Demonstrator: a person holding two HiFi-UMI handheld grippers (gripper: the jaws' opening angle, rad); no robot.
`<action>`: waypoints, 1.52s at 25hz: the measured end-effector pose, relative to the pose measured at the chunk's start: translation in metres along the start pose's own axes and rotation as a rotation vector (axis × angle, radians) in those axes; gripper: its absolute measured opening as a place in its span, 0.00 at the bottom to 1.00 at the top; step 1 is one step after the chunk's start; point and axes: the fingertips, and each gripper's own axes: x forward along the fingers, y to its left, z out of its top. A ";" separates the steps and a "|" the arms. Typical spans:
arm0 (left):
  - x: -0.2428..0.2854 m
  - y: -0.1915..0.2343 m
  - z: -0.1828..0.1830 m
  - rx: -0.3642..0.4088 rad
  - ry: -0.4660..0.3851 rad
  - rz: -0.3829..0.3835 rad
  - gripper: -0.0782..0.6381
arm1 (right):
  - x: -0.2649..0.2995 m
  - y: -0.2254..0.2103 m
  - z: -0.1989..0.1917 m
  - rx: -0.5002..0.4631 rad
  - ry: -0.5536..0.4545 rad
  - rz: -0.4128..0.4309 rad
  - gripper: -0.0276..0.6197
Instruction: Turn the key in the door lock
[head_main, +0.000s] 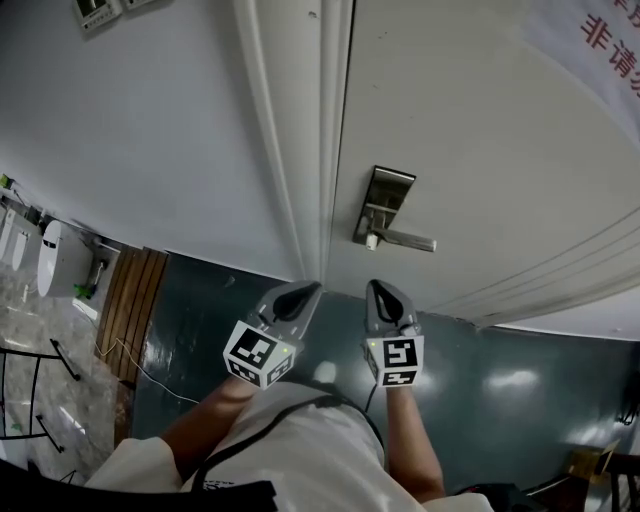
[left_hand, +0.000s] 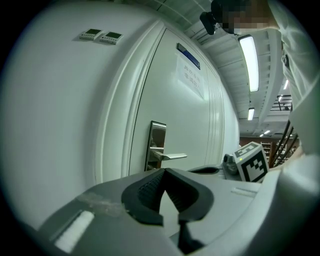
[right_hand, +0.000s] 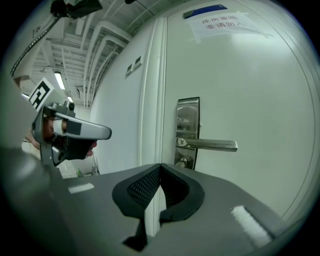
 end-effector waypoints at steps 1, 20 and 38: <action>0.001 0.000 -0.002 0.000 0.004 0.001 0.12 | 0.003 -0.002 -0.002 -0.006 0.004 -0.001 0.06; 0.007 0.038 0.004 0.017 0.033 -0.085 0.12 | 0.039 -0.016 -0.013 -0.002 0.064 -0.163 0.06; 0.017 0.072 0.014 0.049 0.041 -0.113 0.12 | 0.089 -0.031 -0.033 -0.507 0.238 -0.315 0.34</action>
